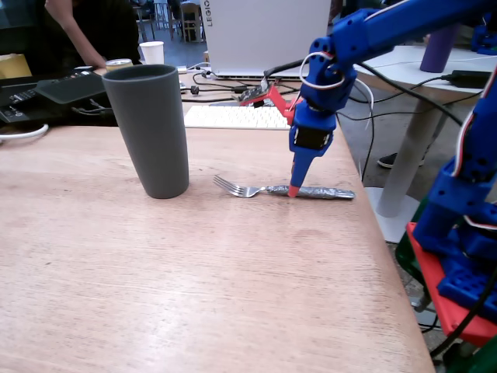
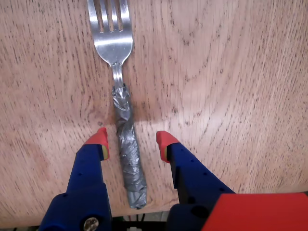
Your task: Grab the fork and place it in gray glass
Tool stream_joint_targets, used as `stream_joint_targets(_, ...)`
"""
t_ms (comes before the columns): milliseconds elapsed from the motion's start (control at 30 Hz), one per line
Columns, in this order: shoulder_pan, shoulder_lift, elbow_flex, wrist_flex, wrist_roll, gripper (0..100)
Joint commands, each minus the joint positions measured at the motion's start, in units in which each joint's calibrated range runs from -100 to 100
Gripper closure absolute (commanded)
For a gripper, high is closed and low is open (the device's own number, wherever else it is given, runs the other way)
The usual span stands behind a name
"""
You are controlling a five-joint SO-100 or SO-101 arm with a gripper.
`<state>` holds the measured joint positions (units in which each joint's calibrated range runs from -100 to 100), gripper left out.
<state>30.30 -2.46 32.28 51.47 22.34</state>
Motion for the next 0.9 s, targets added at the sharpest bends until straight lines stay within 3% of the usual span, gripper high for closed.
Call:
stream_joint_targets(0,-2.04,-0.19,-1.28,-0.57,-0.05,78)
stream_joint_targets(333,-3.56,5.38,-8.92,-0.48,0.44,77)
stream_joint_targets(467,-3.22,5.38,-8.45,-0.48,0.0,66)
stream_joint_targets(867,-1.7,5.47,-4.58,-0.4,-0.1,66)
